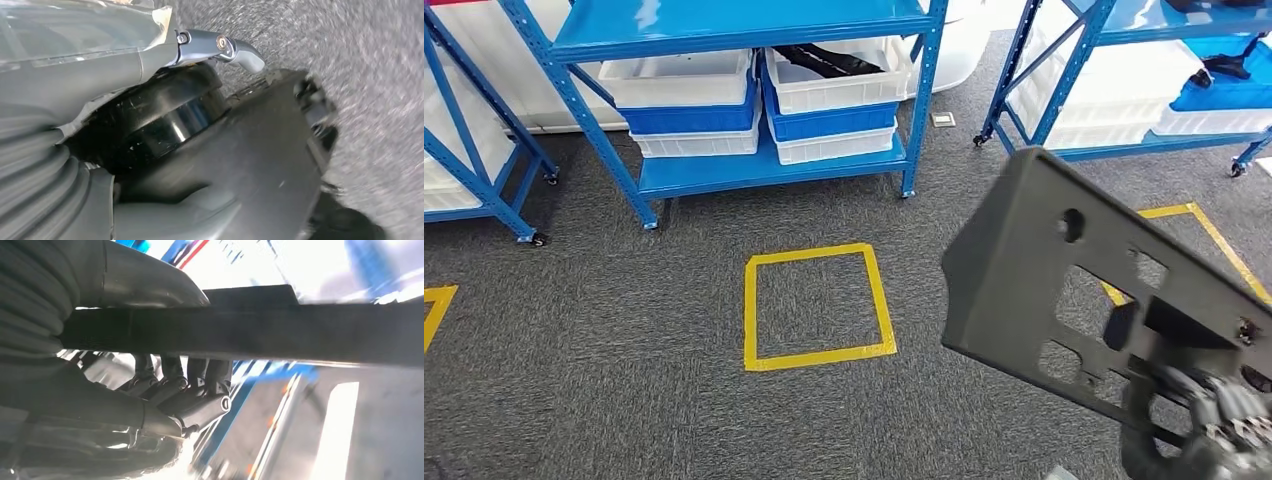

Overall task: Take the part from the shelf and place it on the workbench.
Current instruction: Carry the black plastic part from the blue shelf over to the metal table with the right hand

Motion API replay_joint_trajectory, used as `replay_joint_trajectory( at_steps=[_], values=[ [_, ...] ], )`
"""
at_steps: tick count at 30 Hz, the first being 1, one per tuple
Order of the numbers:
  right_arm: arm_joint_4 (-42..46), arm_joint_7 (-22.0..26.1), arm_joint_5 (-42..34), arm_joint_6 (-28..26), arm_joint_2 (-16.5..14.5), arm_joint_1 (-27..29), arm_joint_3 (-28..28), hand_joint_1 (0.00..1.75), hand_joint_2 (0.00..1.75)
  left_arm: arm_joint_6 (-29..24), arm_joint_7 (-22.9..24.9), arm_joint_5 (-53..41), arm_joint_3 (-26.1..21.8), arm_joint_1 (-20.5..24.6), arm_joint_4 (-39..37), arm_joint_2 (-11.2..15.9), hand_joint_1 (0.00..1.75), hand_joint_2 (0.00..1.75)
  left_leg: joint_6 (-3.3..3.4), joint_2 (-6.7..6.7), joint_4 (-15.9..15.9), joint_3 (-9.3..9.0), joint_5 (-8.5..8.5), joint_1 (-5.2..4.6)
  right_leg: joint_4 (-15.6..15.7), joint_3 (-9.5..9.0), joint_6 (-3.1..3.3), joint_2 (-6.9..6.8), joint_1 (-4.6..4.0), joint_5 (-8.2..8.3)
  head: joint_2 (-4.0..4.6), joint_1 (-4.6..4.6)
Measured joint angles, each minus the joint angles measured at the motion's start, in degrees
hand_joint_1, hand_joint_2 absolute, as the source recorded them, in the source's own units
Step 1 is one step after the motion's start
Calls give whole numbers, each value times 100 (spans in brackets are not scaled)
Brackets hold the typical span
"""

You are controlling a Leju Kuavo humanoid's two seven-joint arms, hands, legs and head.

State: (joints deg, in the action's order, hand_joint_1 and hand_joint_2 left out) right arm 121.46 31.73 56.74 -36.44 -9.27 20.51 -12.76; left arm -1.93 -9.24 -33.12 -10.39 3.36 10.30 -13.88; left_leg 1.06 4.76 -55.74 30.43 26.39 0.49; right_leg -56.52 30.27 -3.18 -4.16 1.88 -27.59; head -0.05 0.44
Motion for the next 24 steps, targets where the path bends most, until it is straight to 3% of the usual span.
replay_joint_trajectory(
  at_steps=[2, 3, 5, 6, 8, 9, 10, 12, 14, 16, 18, 20, 22, 24],
  values=[
    [317, 86, 1, 0, -350, 197, -511, 175, 175, 259, 253, -113, 165, 118, 2, 83, 0, 175, -47, 111, -29, -17, 32, -10, -24, 45, 97, 107, -9, 13, 1, -24],
    [454, 56, 24, 0, -468, 269, -713, 175, 175, 348, 353, -143, 233, 181, 2, 118, 0, 175, -70, 99, -62, -14, 73, 7, -38, 59, 135, 174, 2, 22, 0, -32],
    [680, -13, 84, 1, -650, 359, -1005, 175, 175, 437, 429, -167, 330, 255, 4, 162, 0, 175, -114, -105, -382, 104, 341, 47, -49, 64, 227, 315, 21, 59, 0, -38],
    [763, -36, 114, 1, -720, 385, -1095, 175, 175, 456, 440, -170, 366, 277, 4, 171, 0, 175, -127, -266, -730, 246, 562, 58, -50, 69, 266, 383, 10, 82, 0, -45],
    [862, -59, 168, 1, -823, 410, -1193, 175, 175, 473, 451, -170, 422, 303, 4, 179, 0, 175, -121, -431, -1529, 582, 940, 58, -51, 97, 313, 527, -37, 112, 1, -57],
    [897, -72, 213, 1, -864, 427, -1227, 175, 175, 480, 458, -165, 443, 314, 4, 183, 0, 175, -104, -459, -1782, 690, 1004, 57, -52, 105, 331, 607, -65, 123, 1, -59],
    [928, -89, 284, 1, -896, 444, -1246, 175, 175, 486, 465, -150, 455, 325, 4, 187, 0, 175, -76, -474, -1815, 703, 952, 53, -52, 106, 342, 686, -90, 130, 1, -60],
    [988, -99, 542, 1, -954, 464, -1175, 175, 175, 500, 489, -88, 460, 342, 3, 196, 0, 175, 26, -565, -1228, 420, 572, 36, -52, 102, 363, 854, -138, 148, 1, -60],
    [1012, -14, 788, 1, -1001, 432, -930, 175, 175, 501, 542, 4, 453, 350, 3, 231, 0, 175, 147, -812, -452, 54, 257, 14, -56, 110, 367, 1000, -169, 170, 1, -45],
    [959, 130, 874, 1, -1022, 348, -597, 175, 175, 468, 609, 123, 420, 367, 3, 260, 0, 175, 191, -925, -158, -69, 199, -13, -59, 151, 329, 1115, -161, 203, 0, -53],
    [822, 283, 824, 1, -1005, 231, -264, 175, 175, 408, 661, 277, 345, 381, 4, 255, 0, 175, 183, -804, -103, -72, 153, -13, -60, 205, 263, 1201, -156, 243, 0, -73],
    [553, 489, 626, 1, -911, 62, 19, 175, 175, 338, 688, 427, 230, 376, 5, 251, 0, 175, 183, -663, -9, -83, 68, 11, -231, 346, 234, 991, -178, 157, 1, -57],
    [179, 674, 314, 1, -734, -146, 242, 175, 175, 234, 694, 557, 98, 350, 5, 248, 0, 175, 190, -493, 46, -72, 14, 11, -802, 648, 246, 636, -170, -146, 1, -30],
    [-226, 738, 11, 1, -516, -357, 416, 175, 175, 91, 699, 672, -38, 304, 4, 247, 0, 175, 195, -302, 42, -43, 7, 5, -1481, 942, 205, 502, -118, -417, 1, -14]
  ],
)
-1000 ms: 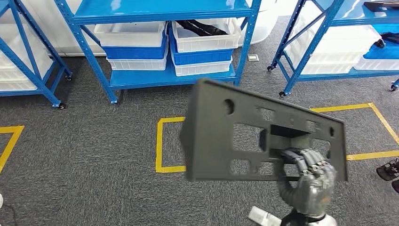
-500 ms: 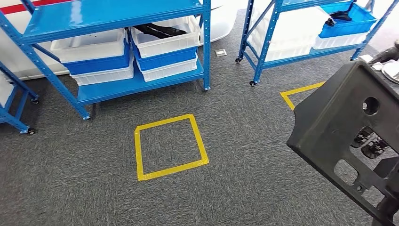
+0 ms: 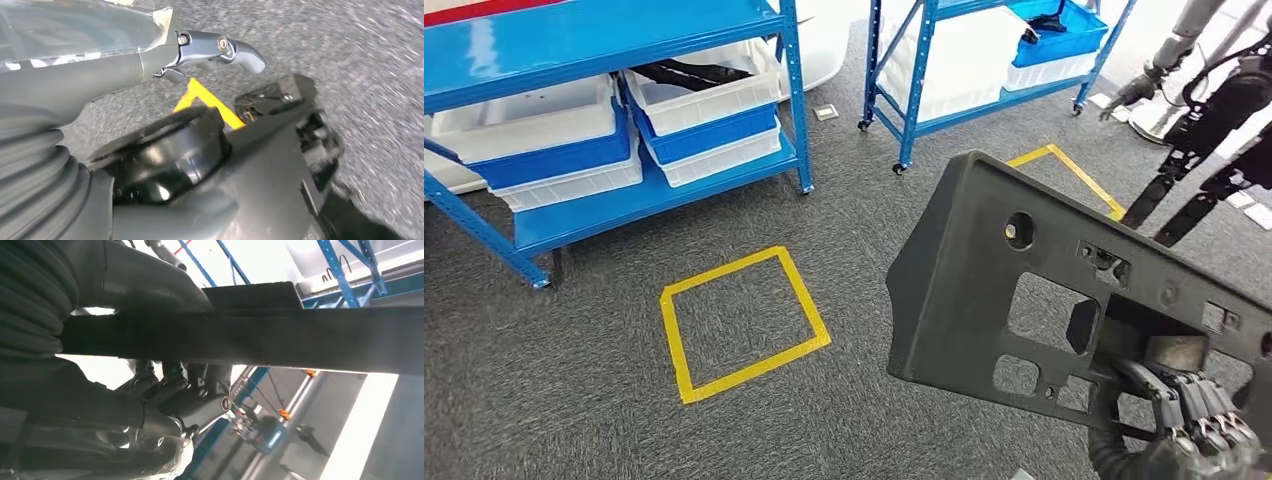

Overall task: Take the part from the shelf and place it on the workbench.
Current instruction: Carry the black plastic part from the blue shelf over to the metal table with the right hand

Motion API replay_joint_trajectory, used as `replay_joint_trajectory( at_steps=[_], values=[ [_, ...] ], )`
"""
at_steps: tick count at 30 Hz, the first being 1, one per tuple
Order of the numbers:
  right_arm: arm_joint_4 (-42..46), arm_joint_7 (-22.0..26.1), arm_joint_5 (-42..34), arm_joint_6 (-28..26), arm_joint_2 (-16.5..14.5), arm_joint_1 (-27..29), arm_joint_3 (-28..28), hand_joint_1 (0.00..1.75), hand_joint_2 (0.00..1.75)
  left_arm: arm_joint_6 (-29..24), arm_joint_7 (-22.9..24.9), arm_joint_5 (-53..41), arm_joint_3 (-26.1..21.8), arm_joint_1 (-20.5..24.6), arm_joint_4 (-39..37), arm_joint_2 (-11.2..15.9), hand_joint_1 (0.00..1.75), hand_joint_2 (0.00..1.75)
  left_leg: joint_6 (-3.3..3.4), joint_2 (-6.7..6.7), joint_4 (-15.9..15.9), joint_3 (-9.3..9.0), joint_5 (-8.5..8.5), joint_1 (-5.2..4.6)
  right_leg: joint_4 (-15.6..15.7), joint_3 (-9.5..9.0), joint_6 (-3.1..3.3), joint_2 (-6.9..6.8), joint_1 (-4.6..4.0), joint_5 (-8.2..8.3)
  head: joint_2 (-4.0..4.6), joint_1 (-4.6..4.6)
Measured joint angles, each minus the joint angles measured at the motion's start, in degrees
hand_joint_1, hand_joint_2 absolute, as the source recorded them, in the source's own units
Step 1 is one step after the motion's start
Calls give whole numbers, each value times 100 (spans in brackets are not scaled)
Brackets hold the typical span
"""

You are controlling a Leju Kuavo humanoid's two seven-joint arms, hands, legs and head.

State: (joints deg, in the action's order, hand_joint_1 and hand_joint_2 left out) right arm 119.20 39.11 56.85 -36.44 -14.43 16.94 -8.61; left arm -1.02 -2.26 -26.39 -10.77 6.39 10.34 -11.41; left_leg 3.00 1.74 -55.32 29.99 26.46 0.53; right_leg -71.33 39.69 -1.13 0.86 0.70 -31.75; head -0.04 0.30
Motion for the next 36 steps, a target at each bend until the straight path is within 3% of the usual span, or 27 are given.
replay_joint_trajectory(
  at_steps=[1, 2, 4, 5, 7, 9, 10, 12, 14, 16, 17, 19, 21, 22, 23, 24, 25, 27, 29, 31, 32, 33, 34, 36],
  values=[
    [-204, 4, -111, 0, 114, -109, 74, 175, 175, -71, 6, 48, -66, -21, -1, -1, 0, 175, -5, 94, -4, 8, -2, 1, -134, 40, -53, -26, 34, -25, 0, 2],
    [-413, 5, -182, 0, 220, -225, 151, 175, 175, -136, 16, 89, -130, -33, -1, -3, 0, 175, -14, 181, -11, 15, -3, 3, -40, -40, -122, -59, 70, 38, 0, 4],
    [-792, 6, -232, 0, 388, -470, 302, 175, 175, -239, 42, 151, -238, -36, 0, -15, 0, 175, -53, 324, -45, 19, 13, 7, 650, -433, -246, -233, 133, 278, 0, 8],
    [-978, 6, -231, 0, 453, -596, 387, 175, 175, -277, 56, 172, -289, -33, 1, -22, 0, 175, -91, 386, -76, 24, 34, -2, 1015, -636, -267, -339, 129, 381, 0, 10],
    [-1288, 7, -223, 0, 554, -789, 532, 175, 175, -320, 73, 192, -375, -28, 2, -32, 0, 175, -174, 477, -125, 31, 64, -30, 1409, -831, -217, -451, 110, 472, 0, 1],
    [-1480, 8, -219, 0, 618, -879, 604, 175, 175, -332, 73, 194, -428, -26, 2, -45, 0, 175, -240, 537, -131, 36, 62, -25, 1392, -788, -125, -334, 100, 500, 0, -10],
    [-1549, 8, -217, 0, 642, -908, 626, 175, 175, -336, 73, 196, -446, -25, 2, -50, 0, 175, -277, 490, -158, 49, 93, -2, 1392, -774, -90, -282, 112, 515, 0, -14],
    [-1655, 8, -217, 0, 673, -970, 672, 175, 175, -342, 72, 197, -481, -31, 1, -54, 0, 175, -334, 206, -484, 183, 354, 40, 1399, -761, 7, -171, 145, 558, 0, -26],
    [-1741, 9, -218, 0, 689, -1023, 721, 175, 175, -347, 71, 198, -509, -51, 0, -51, 0, 175, -344, -93, -1239, 504, 775, 54, 1399, -721, 75, -50, 131, 590, 0, -43],
    [-1819, 9, -217, 0, 702, -1042, 748, 175, 175, -348, 71, 203, -526, -69, -1, -49, 0, 175, -329, -166, -1817, 772, 962, 54, 1395, -694, 99, 99, 101, 607, 0, -48],
    [-1848, 9, -216, 0, 709, -1043, 753, 175, 175, -348, 71, 206, -532, -73, -1, -48, 0, 175, -314, -177, -1821, 775, 893, 54, 1392, -689, 104, 174, 91, 614, 0, -48],
    [-1906, 2, -215, 0, 728, -1065, 771, 175, 175, -363, 73, 226, -541, -74, -1, -45, 0, 175, -268, -288, -1207, 479, 495, 59, 1381, -689, 102, 328, 84, 626, 0, -48],
    [-2026, -66, -247, 0, 796, -1172, 858, 175, 175, -390, 82, 262, -558, -76, -1, -39, 0, 175, -228, -578, -494, 153, 217, 71, 1361, -662, 71, 475, 69, 650, 0, -41],
    [-2129, -141, -302, 0, 874, -1277, 949, 175, 175, -407, 86, 280, -573, -70, -1, -38, 0, 175, -217, -668, -322, 89, 181, 66, 1359, -628, 34, 545, 69, 674, 0, -43],
    [-2266, -228, -403, 0, 988, -1399, 1081, 175, 175, -442, 61, 306, -592, -65, -1, -38, 0, 175, -206, -695, -256, 75, 189, 50, 1368, -589, -12, 619, 72, 704, 0, -42],
    [-2416, -305, -552, 0, 1133, -1535, 1242, 175, 175, -499, -21, 341, -617, -62, 0, -46, 0, 175, -184, -622, -230, 78, 166, 33, 1387, -544, -66, 700, 76, 738, 0, -44],
    [-2580, -361, -728, 0, 1305, -1673, 1434, 175, 175, -574, -146, 386, -646, -67, 1, -60, 0, 175, -146, -538, -203, 77, 130, 23, 1384, -503, -107, 698, 86, 756, 0, -44],
    [-2945, -430, -1045, 0, 1619, -2018, 1857, 175, 175, -732, -297, 508, -726, -99, 1, -94, 0, 175, -65, -363, -136, 74, 53, 31, 1124, -331, -115, 437, 64, 633, 0, -15],
    [-3393, -470, -1200, 0, 1800, -2460, 2266, 175, 175, -828, -165, 614, -820, -121, 0, -115, 0, 175, -29, -166, -115, 97, 22, 26, 418, 15, -73, 88, 45, 303, 0, 21],
    [-3844, -473, -1239, 0, 1858, -2833, 2585, 175, 175, -870, -35, 665, -905, -125, -1, -131, 0, 175, -25, 30, -118, 124, 14, 13, -252, 297, -96, -16, 48, 58, 0, 31],
    [-4031, -473, -1240, 0, 1870, -2959, 2703, 175, 175, -879, -16, 676, -937, -123, -1, -139, 0, 175, -25, 108, -120, 132, 11, 10, -318, 284, -131, -37, 51, 51, 0, 32],
    [-4187, -473, -1240, 0, 1883, -3054, 2797, 175, 175, -883, -9, 680, -962, -116, -1, -148, 0, 175, -28, 173, -121, 132, 9, 10, -144, 147, -170, -66, 57, 126, 0, 35],
    [-4312, -473, -1241, 0, 1893, -3133, 2869, 175, 175, -884, -8, 684, -983, -109, -1, -155, 0, 175, -36, 227, -124, 125, 10, 9, 237, -92, -202, -145, 60, 255, 0, 37],
    [-4485, -473, -1244, 0, 1908, -3285, 2970, 175, 175, -884, -5, 689, -1015, -100, -1, -169, 0, 175, -76, 324, -140, 114, 27, -26, 1067, -559, -194, -450, 22, 480, 0, 51]
  ],
)
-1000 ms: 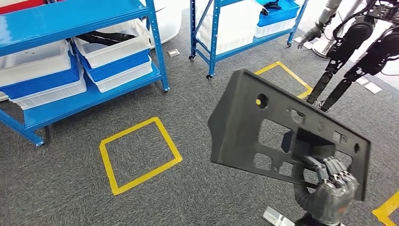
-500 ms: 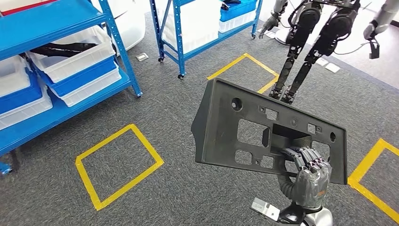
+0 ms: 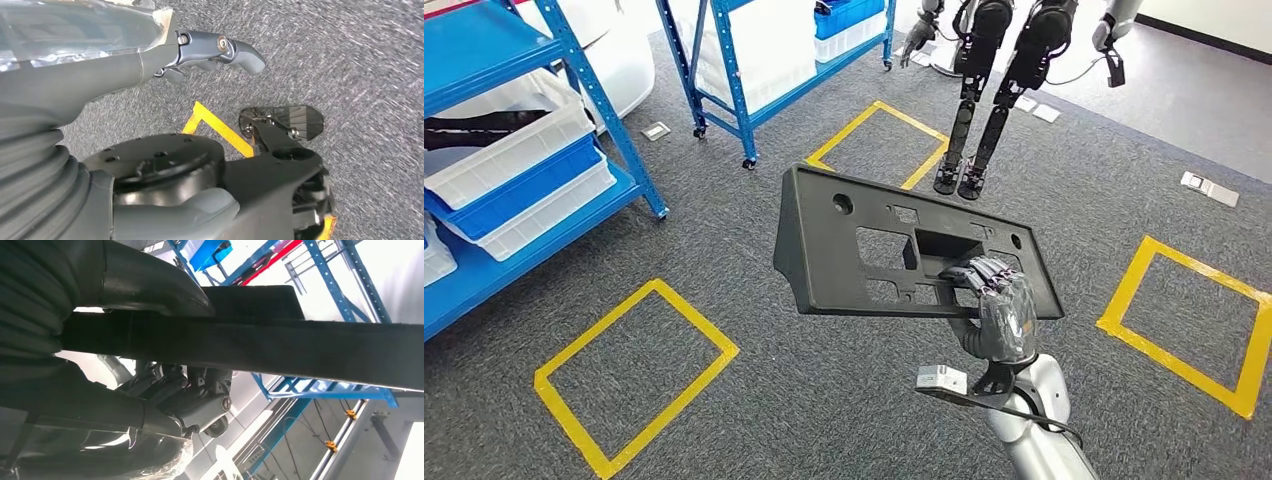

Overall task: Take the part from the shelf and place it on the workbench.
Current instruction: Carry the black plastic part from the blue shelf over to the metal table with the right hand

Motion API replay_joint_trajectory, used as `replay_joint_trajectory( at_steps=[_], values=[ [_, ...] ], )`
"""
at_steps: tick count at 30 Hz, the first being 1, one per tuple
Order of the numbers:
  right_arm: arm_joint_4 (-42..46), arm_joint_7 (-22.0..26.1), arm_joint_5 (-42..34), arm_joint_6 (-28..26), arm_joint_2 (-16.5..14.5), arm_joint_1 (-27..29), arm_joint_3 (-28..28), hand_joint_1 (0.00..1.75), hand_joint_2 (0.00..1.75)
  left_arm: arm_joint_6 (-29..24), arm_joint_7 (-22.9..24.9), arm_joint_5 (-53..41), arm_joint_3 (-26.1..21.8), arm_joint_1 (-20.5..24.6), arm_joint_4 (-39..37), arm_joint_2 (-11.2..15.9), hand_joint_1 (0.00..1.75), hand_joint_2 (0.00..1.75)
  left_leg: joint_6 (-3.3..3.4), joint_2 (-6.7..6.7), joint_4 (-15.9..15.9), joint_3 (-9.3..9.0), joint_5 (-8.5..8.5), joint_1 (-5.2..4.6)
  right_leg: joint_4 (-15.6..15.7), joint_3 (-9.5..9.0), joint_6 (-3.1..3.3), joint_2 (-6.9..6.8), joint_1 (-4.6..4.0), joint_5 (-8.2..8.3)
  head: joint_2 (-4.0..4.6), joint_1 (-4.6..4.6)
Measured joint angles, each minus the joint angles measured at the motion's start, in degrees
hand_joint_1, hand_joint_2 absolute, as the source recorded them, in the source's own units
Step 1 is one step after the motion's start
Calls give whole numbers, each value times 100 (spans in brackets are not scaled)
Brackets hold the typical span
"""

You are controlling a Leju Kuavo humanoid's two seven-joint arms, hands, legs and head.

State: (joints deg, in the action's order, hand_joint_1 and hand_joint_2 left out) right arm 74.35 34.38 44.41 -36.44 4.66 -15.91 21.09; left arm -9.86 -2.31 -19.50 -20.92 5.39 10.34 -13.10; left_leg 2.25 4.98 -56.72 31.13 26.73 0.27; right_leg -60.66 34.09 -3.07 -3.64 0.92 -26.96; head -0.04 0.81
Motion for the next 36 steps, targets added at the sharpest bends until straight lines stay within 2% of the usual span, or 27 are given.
replay_joint_trajectory(
  at_steps=[1, 2, 3, 4, 6, 8, 9, 10, 11, 12, 13, 15, 17, 19, 21, 23, 25, 26, 27, 28, 29, 30, 31, 32, 34, 35, 36],
  values=[
    [-65, 0, -1, 0, 2, -64, 38, 175, 175, 0, 1, 3, -15, 2, 0, -4, 0, 175, -26, 52, -11, -1, 10, -28, 244, -121, 34, -102, -23, 61, 0, -5],
    [-124, 0, -1, 0, 5, -108, 70, 175, 175, 0, 1, 4, -28, 5, 0, -6, 0, 175, -48, 105, -22, 0, 18, -52, 343, -156, 71, -138, -44, 81, 0, -10],
    [-171, 1, -1, 0, 11, -130, 95, 175, 175, 0, 2, 6, -40, 8, 0, -8, 0, 175, -65, 163, -28, 2, 22, -60, 344, -139, 102, -61, -54, 94, 0, -20],
    [-212, 1, -1, 0, 19, -137, 110, 175, 175, 0, 2, 8, -50, 15, 1, -9, 0, 175, -94, 171, -43, 6, 44, -48, 345, -126, 130, 8, -20, 108, 0, -28],
    [-276, 2, -2, 0, 35, -164, 145, 175, 175, -2, 2, 11, -66, 23, 1, -13, 0, 175, -159, -73, -267, 95, 227, -1, 346, -109, 212, 148, 30, 138, 0, -34],
    [-321, 2, -2, 0, 34, -199, 189, 175, 175, -4, 3, 11, -77, 20, 0, -13, 0, 175, -199, -410, -924, 382, 601, 28, 348, -95, 287, 291, 41, 161, 0, -49],
    [-345, 2, -2, 0, 30, -207, 208, 175, 175, -5, 7, 11, -81, 15, 0, -11, 0, 175, -203, -478, -1324, 572, 769, 30, 348, -88, 306, 364, 30, 166, 0, -53],
    [-369, 2, -1, 0, 29, -207, 221, 175, 175, -5, 12, 14, -86, 10, 0, -9, 0, 175, -204, -502, -1612, 720, 849, 30, 346, -85, 311, 442, 22, 169, 0, -55],
    [-393, 2, -1, 0, 30, -206, 229, 175, 175, -6, 18, 17, -90, 8, 0, -7, 0, 175, -199, -511, -1716, 786, 818, 31, 342, -84, 314, 522, 17, 172, 0, -55],
    [-416, 2, 0, 0, 31, -207, 238, 175, 175, -7, 22, 19, -92, 8, 0, -5, 0, 175, -190, -518, -1586, 740, 675, 33, 334, -85, 314, 601, 16, 172, 0, -55],
    [-435, 3, 0, 0, 32, -210, 246, 175, 175, -7, 24, 22, -93, 8, 0, -3, 0, 175, -178, -551, -1254, 593, 455, 41, 322, -87, 312, 679, 16, 172, 0, -56],
    [-460, 5, -1, 0, 32, -229, 260, 175, 175, -7, 27, 21, -94, 8, 0, -1, 0, 175, -160, -776, -511, 256, 131, 72, 290, -69, 301, 816, 6, 176, 0, -50],
    [-477, 7, -1, 0, 31, -254, 266, 175, 175, -7, 29, 21, -96, 14, -1, 1, 0, 175, -144, -936, -191, 129, 64, 72, 279, -2, 249, 932, -2, 204, 0, -49],
    [-487, 8, -1, 0, 38, -262, 274, 175, 175, -7, 31, 20, -96, 25, -1, -2, 0, 175, -83, -836, -138, 126, 30, 46, 291, 72, 158, 1014, 5, 243, 0, -51],
    [-493, 9, -2, 0, 51, -273, 287, 175, 175, -10, 32, 20, -96, 28, 0, -7, 0, 175, 9, -688, -62, 104, -29, 43, 80, 217, 115, 811, -5, 140, 0, -37],
    [-505, 11, -2, 0, 55, -289, 309, 175, 175, -13, 32, 20, -96, 26, 0, -11, 0, 175, 53, -524, -28, 96, -55, 34, -622, 563, 121, 515, -11, -175, 0, -21],
    [-531, 14, -2, -1, 58, -283, 331, 175, 175, -13, 32, 20, -96, 23, 0, -13, 0, 175, 54, -362, -31, 106, -54, 22, -1286, 870, 88, 440, 1, -406, 0, -15],
    [-543, 15, -2, -1, 62, -276, 338, 175, 175, -13, 32, 20, -96, 23, 0, -13, 0, 175, 51, -289, -33, 109, -53, 19, -1327, 871, 50, 425, 7, -397, 0, -13],
    [-552, 15, -2, -1, 67, -273, 343, 175, 175, -13, 32, 20, -96, 24, 0, -15, 0, 175, 46, -222, -34, 106, -49, 19, -1116, 745, 6, 395, 16, -304, 0, -14],
    [-557, 15, -3, 0, 71, -273, 346, 175, 175, -13, 32, 20, -96, 26, 0, -17, 0, 175, 35, -157, -36, 100, -43, 19, -707, 514, -36, 317, 25, -160, 0, -12],
    [-558, 15, -3, 0, 73, -279, 347, 175, 175, -13, 32, 20, -96, 29, 0, -17, 0, 175, 17, -100, -39, 91, -31, 7, -276, 282, -46, 179, 24, -29, 0, -14],
    [-558, 15, -4, 0, 73, -287, 349, 175, 175, -13, 32, 20, -96, 31, 0, -19, 0, 175, -12, -47, -44, 82, -16, -7, 67, 99, -30, 64, 7, 77, 0, -16],
    [-560, 15, -3, 0, 71, -295, 350, 175, 175, -13, 32, 20, -96, 33, 0, -19, 0, 175, -44, 0, -48, 72, -3, -21, 273, -8, 6, -15, -13, 137, 0, -19],
    [-563, 15, -3, 0, 72, -298, 350, 175, 175, -13, 33, 20, -96, 35, 0, -20, 0, 175, -75, 45, -51, 63, 7, -31, 324, -22, 52, -35, -42, 153, 0, -26],
    [-568, 15, -3, 0, 82, -299, 350, 175, 175, -13, 33, 20, -96, 39, 0, -25, 0, 175, -141, 141, -49, 51, 12, -20, 327, -8, 131, 87, -57, 185, 0, -31],
    [-568, 15, -4, 0, 87, -298, 350, 175, 175, -13, 33, 20, -96, 41, 0, -26, 0, 175, -176, 117, -72, 54, 42, -3, 336, -7, 169, 147, -36, 202, 0, -34],
    [-569, 15, -4, 0, 89, -302, 350, 175, 175, -13, 33, 20, -96, 41, 0, -26, 0, 175, -207, 28, -150, 79, 114, 15, 349, -10, 221, 207, -5, 224, 0, -38]
  ],
)
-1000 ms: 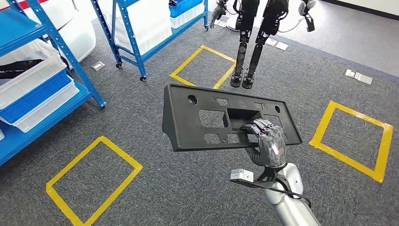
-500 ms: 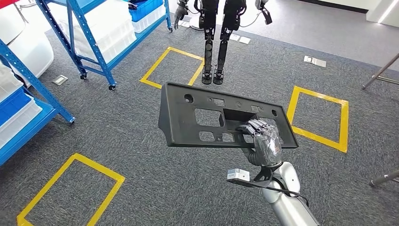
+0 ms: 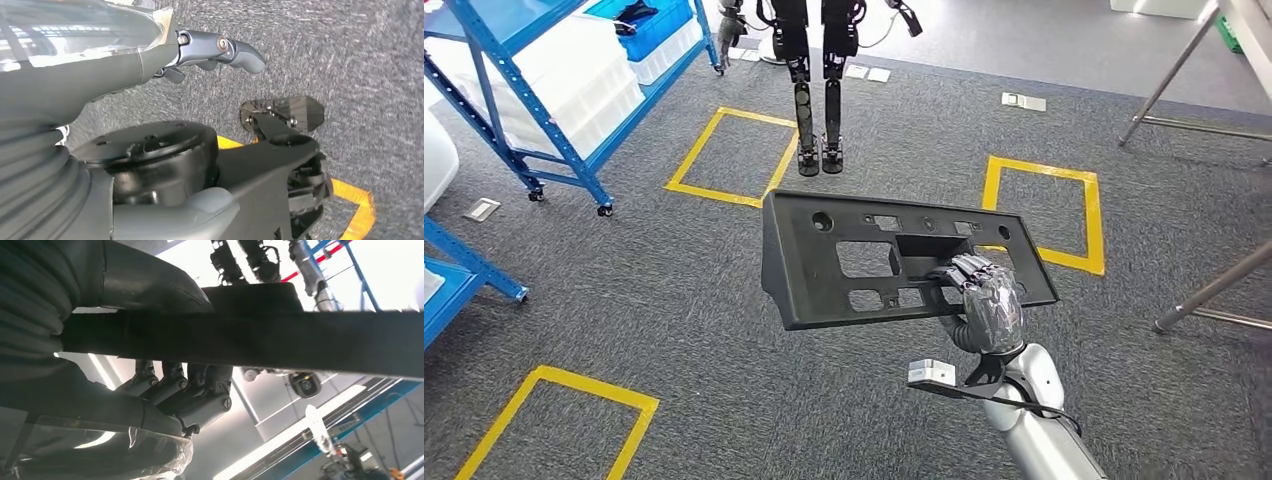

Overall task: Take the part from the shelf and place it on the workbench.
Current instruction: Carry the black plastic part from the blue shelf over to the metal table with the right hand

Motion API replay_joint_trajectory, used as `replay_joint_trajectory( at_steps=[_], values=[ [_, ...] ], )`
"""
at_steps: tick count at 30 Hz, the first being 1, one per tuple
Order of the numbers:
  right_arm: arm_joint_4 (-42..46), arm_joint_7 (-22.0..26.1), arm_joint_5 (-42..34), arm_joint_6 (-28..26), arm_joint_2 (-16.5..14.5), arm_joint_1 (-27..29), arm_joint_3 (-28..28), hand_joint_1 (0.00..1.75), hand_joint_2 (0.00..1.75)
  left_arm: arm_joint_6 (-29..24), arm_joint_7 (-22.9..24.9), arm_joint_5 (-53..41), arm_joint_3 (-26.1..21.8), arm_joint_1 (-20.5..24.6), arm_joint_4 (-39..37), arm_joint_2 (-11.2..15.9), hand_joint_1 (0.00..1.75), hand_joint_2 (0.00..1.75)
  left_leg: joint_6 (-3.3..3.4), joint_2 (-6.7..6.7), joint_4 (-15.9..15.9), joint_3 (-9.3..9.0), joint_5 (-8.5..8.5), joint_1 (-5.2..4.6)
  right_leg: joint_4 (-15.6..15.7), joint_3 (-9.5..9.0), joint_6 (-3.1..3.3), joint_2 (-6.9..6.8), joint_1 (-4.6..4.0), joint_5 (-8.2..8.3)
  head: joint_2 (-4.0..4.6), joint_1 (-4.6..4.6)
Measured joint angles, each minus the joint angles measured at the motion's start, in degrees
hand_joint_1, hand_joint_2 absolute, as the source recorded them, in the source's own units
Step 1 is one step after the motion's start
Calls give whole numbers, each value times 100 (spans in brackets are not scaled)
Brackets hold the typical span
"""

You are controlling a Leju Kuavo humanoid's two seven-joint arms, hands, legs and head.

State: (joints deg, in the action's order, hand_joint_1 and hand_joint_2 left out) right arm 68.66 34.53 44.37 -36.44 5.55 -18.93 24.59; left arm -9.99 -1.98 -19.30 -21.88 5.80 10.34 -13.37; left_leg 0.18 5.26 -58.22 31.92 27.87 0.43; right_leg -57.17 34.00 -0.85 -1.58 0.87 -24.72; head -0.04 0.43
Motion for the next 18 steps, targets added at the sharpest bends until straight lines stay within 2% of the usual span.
replay_joint_trajectory(
  at_steps=[1, 3, 4, 5, 6, 7, 8, 10, 12, 14, 15, 16, 18],
  values=[
    [0, -1, 0, 0, -3, -3, 0, 175, 175, 2, 0, 0, 0, -2, 0, 1, 0, 175, -23, -141, -173, 65, 131, 18, 13, -8, 44, 55, 31, 18, 0, -10],
    [-2, -4, 22, 0, -16, -4, 1, 175, 175, 2, -16, 1, 0, -10, 0, 4, 0, 175, -50, -429, -818, 339, 499, 39, 15, 4, 106, 165, 28, 34, 0, -31],
    [26, -45, 130, 1, -53, 41, -3, 175, 175, -17, -102, 5, -1, -23, -1, 5, 0, 175, -60, -495, -1177, 508, 653, 39, 15, 9, 117, 226, 10, 35, 0, -37],
    [118, -153, 352, 6, -120, 152, -22, 175, 175, -51, -261, 11, -2, -46, -1, 2, 0, 175, -64, -524, -1426, 630, 727, 39, 14, 11, 124, 294, -8, 37, 0, -35],
    [314, -366, 807, 21, -235, 338, -40, 175, 175, -98, -488, 21, -4, -79, -2, -2, 0, 175, -60, -538, -1477, 660, 690, 39, 11, 10, 125, 368, -25, 36, 0, -35],
    [591, -665, 1444, 44, -381, 569, -33, 175, 175, -146, -726, 33, -6, -121, -2, -10, 0, 175, -42, -555, -1289, 571, 541, 38, 6, 8, 126, 449, -38, 36, 0, -36],
    [900, -988, 2150, 69, -515, 799, 8, 175, 175, -178, -902, 41, -8, -156, -2, -20, 0, 175, -9, -608, -925, 394, 327, 34, 2, 5, 125, 535, -47, 36, 0, -42],
    [1424, -1510, 3288, 99, -712, 1117, 166, 175, 175, -205, -1051, 53, -16, -202, -3, -29, 0, 175, 92, -896, -199, 43, 33, 34, -7, 23, 111, 672, -56, 44, 0, -40],
    [1742, -1735, 3486, 98, -779, 1251, 265, 175, 175, -208, -1078, 57, -29, -216, -3, -42, 0, 175, 158, -1076, 73, -73, -3, 7, -9, 66, 65, 765, -27, 67, 0, -58],
    [1939, -1804, 3246, 89, -781, 1300, 291, 175, 175, -220, -1087, 57, -40, -224, -2, -60, 0, 175, 184, -958, 133, -90, -32, -12, 16, 110, -6, 880, -17, 105, 0, -85],
    [2014, -1820, 3172, 82, -775, 1320, 293, 175, 175, -239, -1092, 49, -44, -230, -2, -67, 0, 175, 202, -882, 184, -119, -64, -1, -15, 145, -28, 842, -27, 96, 0, -83],
    [2080, -1835, 3134, 75, -769, 1338, 295, 175, 175, -258, -1098, 37, -48, -238, -2, -73, 0, 175, 223, -794, 237, -146, -99, 11, -142, 222, -34, 731, -48, 32, 0, -64],
    [2182, -1857, 3117, 66, -748, 1375, 298, 175, 175, -280, -1105, 14, -56, -249, -3, -83, 0, 175, 247, -602, 302, -180, -139, 14, -765, 521, -15, 399, -45, -267, 0, -24]
  ],
)
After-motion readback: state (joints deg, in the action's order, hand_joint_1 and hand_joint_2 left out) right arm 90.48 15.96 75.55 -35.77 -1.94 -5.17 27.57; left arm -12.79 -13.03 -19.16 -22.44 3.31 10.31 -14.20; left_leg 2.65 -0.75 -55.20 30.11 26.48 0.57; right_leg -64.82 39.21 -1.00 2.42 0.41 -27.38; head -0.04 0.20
